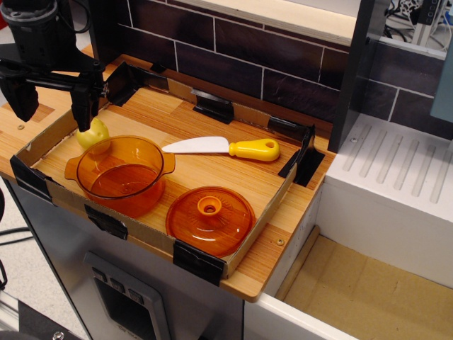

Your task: Put knife in pot

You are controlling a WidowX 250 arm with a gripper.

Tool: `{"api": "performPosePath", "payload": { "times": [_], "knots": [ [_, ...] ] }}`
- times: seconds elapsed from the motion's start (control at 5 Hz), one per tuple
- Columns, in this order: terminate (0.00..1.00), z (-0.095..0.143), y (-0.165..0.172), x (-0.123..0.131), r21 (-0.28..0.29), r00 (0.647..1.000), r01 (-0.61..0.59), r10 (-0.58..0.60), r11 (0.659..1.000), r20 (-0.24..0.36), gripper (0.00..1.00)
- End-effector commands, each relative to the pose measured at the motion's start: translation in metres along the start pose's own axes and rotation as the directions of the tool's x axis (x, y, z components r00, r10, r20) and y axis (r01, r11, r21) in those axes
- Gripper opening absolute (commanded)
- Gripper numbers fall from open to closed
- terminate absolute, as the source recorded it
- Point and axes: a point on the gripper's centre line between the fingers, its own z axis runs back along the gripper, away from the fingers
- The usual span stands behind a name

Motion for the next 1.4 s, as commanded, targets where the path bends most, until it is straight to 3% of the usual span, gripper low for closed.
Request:
{"api": "performPosePath", "payload": {
  "times": [0.0,0.2,0.4,0.6,0.8,1.0,1.2],
  "knots": [
    [0.0,0.0,0.0,0.0,0.0,1.0,0.0,0.0,1.0,0.0,1.0],
    [0.0,0.006,-0.017,0.013,-0.033,0.99,0.138,-0.139,0.99,-0.02,1.0],
    [0.0,0.02,-0.033,0.023,-0.075,0.969,0.246,-0.246,0.966,0.013,1.0],
    [0.0,0.031,-0.046,0.029,-0.133,0.93,0.368,-0.364,0.92,0.052,1.0],
    [0.0,0.026,-0.067,0.034,-0.143,0.826,0.563,-0.56,0.814,0.063,1.0],
    [0.0,0.017,-0.085,0.038,-0.173,0.727,0.682,-0.684,0.71,0.062,1.0],
    [0.0,0.01,-0.102,0.037,-0.167,0.638,0.768,-0.763,0.619,0.104,1.0]
  ]
}}
